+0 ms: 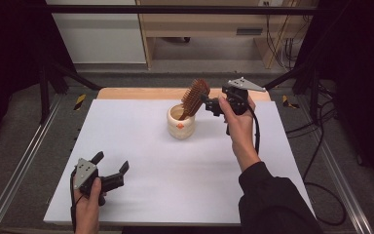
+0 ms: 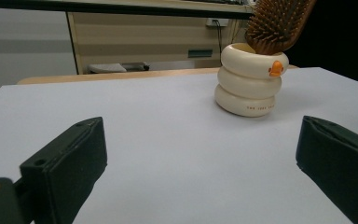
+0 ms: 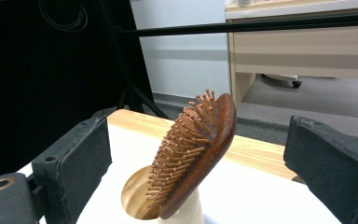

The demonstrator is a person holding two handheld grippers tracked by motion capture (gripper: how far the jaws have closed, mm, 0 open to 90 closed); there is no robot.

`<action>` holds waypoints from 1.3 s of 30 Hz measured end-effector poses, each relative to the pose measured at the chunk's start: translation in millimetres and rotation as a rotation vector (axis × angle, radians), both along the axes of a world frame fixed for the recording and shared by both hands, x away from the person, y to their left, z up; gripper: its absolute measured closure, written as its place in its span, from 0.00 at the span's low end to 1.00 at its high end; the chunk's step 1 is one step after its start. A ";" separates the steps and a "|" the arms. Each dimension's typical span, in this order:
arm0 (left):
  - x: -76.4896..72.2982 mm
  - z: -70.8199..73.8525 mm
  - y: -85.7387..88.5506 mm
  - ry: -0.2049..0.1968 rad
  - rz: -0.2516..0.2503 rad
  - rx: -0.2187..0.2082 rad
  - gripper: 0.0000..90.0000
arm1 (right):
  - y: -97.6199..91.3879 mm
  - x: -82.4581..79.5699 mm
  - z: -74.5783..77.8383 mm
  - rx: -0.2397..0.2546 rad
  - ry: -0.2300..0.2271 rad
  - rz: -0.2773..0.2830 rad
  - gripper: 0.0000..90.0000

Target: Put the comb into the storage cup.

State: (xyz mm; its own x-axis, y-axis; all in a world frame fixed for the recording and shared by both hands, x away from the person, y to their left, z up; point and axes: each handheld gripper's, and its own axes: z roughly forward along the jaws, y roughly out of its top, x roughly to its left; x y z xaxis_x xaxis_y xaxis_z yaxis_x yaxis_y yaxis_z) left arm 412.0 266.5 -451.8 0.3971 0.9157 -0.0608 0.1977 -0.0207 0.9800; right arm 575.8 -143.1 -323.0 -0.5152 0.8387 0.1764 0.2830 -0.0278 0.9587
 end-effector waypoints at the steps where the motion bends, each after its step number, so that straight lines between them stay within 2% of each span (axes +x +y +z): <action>1: -0.1 0.2 0.3 -0.001 0.001 0.000 0.02 | -1.0 -0.5 0.2 -0.001 -0.003 0.001 0.08; 11: -1.0 0.8 3.0 -0.007 0.006 0.005 0.02 | -2.6 -7.5 2.2 -0.006 -0.018 0.022 0.08; 24: 0.1 1.5 7.1 -0.008 0.012 -0.005 0.02 | -14.8 -14.0 6.7 0.013 -0.041 0.012 0.07; 35: 0.5 3.6 14.9 -0.024 0.026 -0.009 0.02 | -29.1 -28.9 12.1 0.028 -0.115 -0.013 0.05; 39: -0.2 5.1 20.8 -0.032 0.034 -0.015 0.02 | -35.3 -34.8 10.1 0.020 -0.137 -0.019 0.04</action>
